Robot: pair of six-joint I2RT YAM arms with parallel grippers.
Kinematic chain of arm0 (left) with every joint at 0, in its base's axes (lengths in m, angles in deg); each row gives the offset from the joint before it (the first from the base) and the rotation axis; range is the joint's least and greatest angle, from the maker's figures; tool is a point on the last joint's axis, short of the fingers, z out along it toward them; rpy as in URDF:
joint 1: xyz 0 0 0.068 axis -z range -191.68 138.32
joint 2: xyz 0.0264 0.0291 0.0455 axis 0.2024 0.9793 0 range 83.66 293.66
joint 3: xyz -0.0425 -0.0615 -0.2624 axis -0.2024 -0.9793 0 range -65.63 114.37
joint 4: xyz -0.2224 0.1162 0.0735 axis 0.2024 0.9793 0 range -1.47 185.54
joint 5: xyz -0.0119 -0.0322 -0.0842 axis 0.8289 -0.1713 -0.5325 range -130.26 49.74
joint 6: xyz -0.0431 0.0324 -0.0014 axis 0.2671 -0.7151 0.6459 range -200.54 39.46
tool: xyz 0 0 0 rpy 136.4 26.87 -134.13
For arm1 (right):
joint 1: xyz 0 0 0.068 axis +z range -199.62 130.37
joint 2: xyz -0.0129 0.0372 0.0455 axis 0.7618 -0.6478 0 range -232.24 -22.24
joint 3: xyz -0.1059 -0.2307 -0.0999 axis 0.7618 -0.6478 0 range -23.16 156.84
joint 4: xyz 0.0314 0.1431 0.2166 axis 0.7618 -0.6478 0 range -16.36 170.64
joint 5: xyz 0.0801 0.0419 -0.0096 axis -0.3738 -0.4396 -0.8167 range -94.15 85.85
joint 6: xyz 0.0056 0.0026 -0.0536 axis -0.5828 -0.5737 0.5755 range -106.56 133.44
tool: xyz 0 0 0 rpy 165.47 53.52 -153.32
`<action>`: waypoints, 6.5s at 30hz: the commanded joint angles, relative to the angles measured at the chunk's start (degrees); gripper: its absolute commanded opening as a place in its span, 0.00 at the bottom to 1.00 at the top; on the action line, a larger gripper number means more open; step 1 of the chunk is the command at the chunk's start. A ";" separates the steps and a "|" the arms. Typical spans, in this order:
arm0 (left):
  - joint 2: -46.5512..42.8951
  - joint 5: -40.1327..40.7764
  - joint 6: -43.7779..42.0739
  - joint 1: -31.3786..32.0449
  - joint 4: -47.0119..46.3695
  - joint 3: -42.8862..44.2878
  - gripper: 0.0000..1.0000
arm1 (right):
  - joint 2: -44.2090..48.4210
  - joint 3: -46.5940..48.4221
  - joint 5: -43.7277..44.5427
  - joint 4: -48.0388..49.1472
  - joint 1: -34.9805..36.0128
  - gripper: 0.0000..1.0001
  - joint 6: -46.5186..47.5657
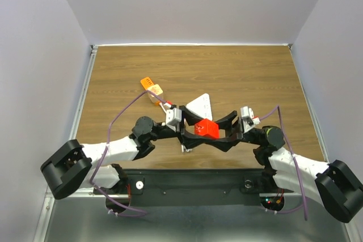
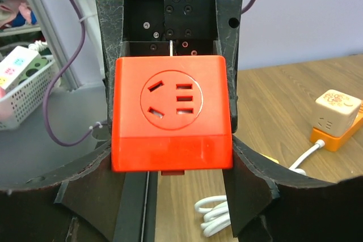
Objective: Insert the plug
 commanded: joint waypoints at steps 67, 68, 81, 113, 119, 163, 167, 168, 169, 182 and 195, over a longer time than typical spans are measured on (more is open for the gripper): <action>20.35 30.17 4.18 -7.10 16.70 6.69 0.79 | -29.50 38.05 65.12 -75.31 -1.33 0.01 13.19; 20.96 30.00 4.18 -7.10 16.61 6.78 0.79 | -29.77 37.96 63.99 -75.40 -1.41 0.00 13.37; 24.39 31.93 3.13 -7.10 18.36 8.62 0.79 | -30.30 36.99 59.68 -72.41 -1.33 0.00 13.36; -2.11 32.38 -14.62 -12.02 7.22 -10.52 0.83 | -15.27 36.01 41.66 -72.49 4.65 0.00 22.15; -5.58 33.59 -25.77 -5.00 -0.53 -14.41 0.82 | -18.34 47.08 35.06 -84.17 4.39 0.01 23.47; -4.17 47.93 -58.32 14.35 -8.11 -10.63 0.83 | -23.18 53.60 25.22 -100.45 9.66 0.00 24.35; -6.27 43.98 -56.30 14.35 -4.58 -11.50 0.82 | -22.04 53.69 25.74 -100.53 9.75 0.00 24.53; -7.93 43.02 -55.60 14.26 -2.83 -11.16 0.82 | -21.69 53.78 25.92 -100.45 9.75 0.01 24.44; -9.51 41.09 -54.37 14.35 1.19 -10.54 0.82 | -21.60 54.04 26.09 -100.45 9.75 0.00 24.53; -7.53 37.91 -49.08 14.79 14.33 -7.73 0.81 | -19.22 54.83 27.06 -100.62 9.66 0.00 24.35; -5.14 49.06 -54.44 15.67 2.30 -10.19 0.82 | -19.13 53.60 26.01 -100.53 9.84 0.00 24.09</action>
